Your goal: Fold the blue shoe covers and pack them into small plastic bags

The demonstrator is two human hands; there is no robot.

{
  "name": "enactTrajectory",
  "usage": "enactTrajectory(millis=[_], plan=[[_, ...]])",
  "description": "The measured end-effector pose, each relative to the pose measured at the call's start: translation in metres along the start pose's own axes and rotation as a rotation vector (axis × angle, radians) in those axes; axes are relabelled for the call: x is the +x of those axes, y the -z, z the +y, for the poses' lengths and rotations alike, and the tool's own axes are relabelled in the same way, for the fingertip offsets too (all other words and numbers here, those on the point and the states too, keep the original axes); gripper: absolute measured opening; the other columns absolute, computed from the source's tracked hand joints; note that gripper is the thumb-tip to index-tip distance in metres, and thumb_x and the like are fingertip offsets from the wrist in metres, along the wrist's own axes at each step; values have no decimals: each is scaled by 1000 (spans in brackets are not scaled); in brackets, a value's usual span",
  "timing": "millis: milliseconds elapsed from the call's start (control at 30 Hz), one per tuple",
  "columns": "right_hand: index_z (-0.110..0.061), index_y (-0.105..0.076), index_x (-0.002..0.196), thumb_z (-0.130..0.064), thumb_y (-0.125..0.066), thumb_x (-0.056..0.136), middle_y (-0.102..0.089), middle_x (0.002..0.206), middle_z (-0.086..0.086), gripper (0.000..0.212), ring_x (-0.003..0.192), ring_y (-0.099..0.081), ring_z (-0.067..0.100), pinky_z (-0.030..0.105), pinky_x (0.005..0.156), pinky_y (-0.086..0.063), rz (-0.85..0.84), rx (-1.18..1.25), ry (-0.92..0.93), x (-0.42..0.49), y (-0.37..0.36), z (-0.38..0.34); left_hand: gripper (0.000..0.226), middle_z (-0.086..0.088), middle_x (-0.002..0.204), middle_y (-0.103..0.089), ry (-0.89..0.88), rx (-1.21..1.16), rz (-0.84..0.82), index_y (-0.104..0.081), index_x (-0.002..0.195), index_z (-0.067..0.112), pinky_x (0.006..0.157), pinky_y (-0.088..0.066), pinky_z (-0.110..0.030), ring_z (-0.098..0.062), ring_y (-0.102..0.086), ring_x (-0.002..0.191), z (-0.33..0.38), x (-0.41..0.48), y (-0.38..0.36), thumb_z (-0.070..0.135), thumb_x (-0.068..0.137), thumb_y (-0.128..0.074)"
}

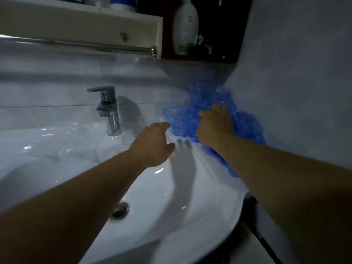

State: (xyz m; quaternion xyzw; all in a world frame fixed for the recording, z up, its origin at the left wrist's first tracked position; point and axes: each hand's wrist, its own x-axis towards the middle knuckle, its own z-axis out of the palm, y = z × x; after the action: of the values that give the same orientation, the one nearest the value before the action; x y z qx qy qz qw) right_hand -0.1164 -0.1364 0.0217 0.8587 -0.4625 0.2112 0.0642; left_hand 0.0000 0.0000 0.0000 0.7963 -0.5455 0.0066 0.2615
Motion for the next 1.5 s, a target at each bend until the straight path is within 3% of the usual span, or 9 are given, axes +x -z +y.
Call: enactTrajectory(millis=[167, 367, 533, 700, 867, 1133, 1267, 1400, 1500], plan=[[-15, -58, 100, -25, -54, 89, -58, 126, 11, 16, 124, -47, 34, 48, 112, -28, -329, -169, -215, 24, -4, 6, 61, -4, 147, -42, 23, -30, 16, -35, 147, 19, 107, -34, -32, -26, -45, 130, -6, 21, -8, 29, 92, -60], [-9, -59, 118, -22, -52, 93, -58, 126, 9, 29, 120, -52, 30, 49, 119, -14, 81, -109, -102, 16, 0, 29, 57, -4, 145, -45, 52, -97, 71, -41, 143, 18, 106, -34, -29, -24, -47, 129, -4, 23, -7, 24, 90, -62], [-4, -59, 113, -17, -55, 88, -61, 119, 11, 28, 111, -56, 33, 51, 112, -28, 241, 181, -54, 9, 20, 50, 52, -3, 139, -50, 79, -223, 119, -47, 139, 18, 99, -38, -27, -22, -52, 122, 6, 10, 3, 21, 89, -63], [-6, -64, 117, -20, -65, 84, -63, 119, 7, 36, 108, -60, 23, 26, 93, -46, 301, 692, 32, -21, 57, 42, 47, -2, 130, -56, 144, -496, 162, -53, 132, 20, 96, -48, -34, -18, -56, 112, 16, -21, 23, 19, 87, -67], [-7, -73, 89, -9, -77, 75, -75, 84, 9, 14, 76, -71, 18, 31, 68, -60, 159, 1475, -158, -99, 101, 9, 54, 10, 125, -55, 139, -699, 202, -49, 136, 28, 74, -44, -18, -8, -56, 106, 21, -83, 39, 39, 86, -67], [2, -56, 120, 8, -53, 78, -66, 96, 20, 43, 80, -68, 28, 38, 72, -60, -289, 2118, -424, -179, 75, -21, 122, 3, 136, -57, 280, -1215, -5, -42, 143, 20, 111, -38, -41, -16, -56, 122, -11, -159, 51, 81, 41, -72], [13, -55, 122, 6, -44, 83, -63, 112, 33, 41, 90, -65, 39, 44, 71, -59, -396, 2084, -612, -197, 60, -33, 65, -8, 111, -73, 222, -1241, -110, -68, 109, 13, 99, -47, -40, -22, -67, 108, -10, -179, 48, 64, 69, -68], [-3, -61, 82, 11, -43, 87, -70, 74, 18, 23, 62, -70, 28, 37, 55, -59, -367, 2026, -568, -209, 57, -38, 38, -12, 100, -74, 117, -1224, -47, -70, 105, 9, 78, -59, -33, -26, -71, 94, -6, -186, 49, 36, 79, -67], [-4, -61, 84, 10, -46, 87, -71, 79, 19, 22, 67, -71, 29, 40, 62, -58, -415, 2044, -514, -215, 62, -38, 21, -14, 95, -74, 159, -1203, 66, -72, 98, 8, 68, -57, -31, -29, -72, 84, -5, -188, 49, 22, 82, -69]])
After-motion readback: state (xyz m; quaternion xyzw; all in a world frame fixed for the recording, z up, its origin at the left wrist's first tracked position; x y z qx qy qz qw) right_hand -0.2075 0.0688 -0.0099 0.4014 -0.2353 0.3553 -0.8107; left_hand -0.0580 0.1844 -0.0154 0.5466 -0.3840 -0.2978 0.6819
